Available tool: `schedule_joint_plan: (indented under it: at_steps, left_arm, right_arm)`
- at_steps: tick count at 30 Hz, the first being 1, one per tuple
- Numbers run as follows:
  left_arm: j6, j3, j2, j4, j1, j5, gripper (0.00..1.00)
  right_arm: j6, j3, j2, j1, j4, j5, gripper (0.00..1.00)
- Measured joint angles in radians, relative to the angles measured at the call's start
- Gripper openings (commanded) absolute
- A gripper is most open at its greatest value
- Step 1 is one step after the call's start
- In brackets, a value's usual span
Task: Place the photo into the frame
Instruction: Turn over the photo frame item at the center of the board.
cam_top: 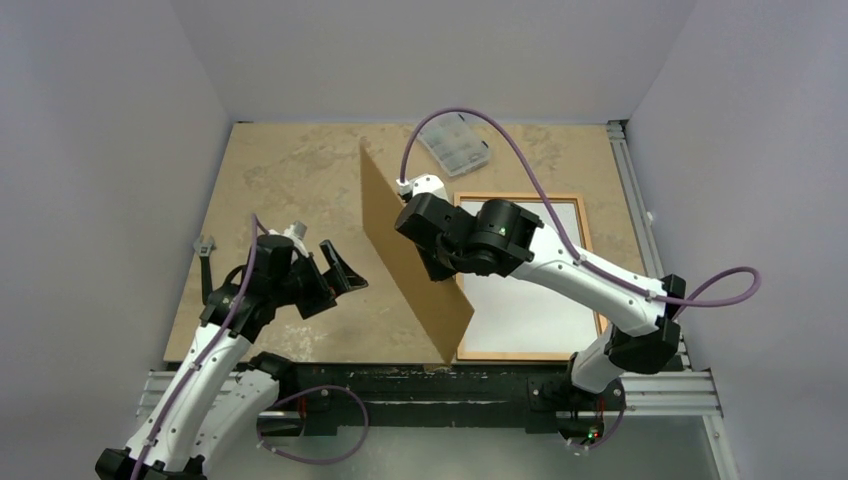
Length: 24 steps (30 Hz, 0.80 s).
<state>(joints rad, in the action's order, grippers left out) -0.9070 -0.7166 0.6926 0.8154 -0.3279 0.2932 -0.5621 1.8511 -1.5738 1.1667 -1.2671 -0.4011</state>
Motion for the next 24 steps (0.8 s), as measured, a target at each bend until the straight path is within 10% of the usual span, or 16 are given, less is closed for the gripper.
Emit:
schedule_joint_plan:
  at_steps: [8,17,24]
  left_arm:
    - [0.000,-0.002,-0.007,0.009,0.000,0.010,0.96]
    - [-0.018,-0.026,-0.033,0.018,0.000,0.013,0.98]
    - [-0.045,-0.057,-0.092,0.016,0.000,0.019,0.99]
  right_arm:
    - [-0.006,0.063,-0.050,0.037,-0.060,-0.090,0.16]
    - [-0.002,0.063,-0.050,0.056,-0.062,-0.105,0.58]
    - [0.013,0.068,-0.050,0.113,-0.034,-0.098,0.65]
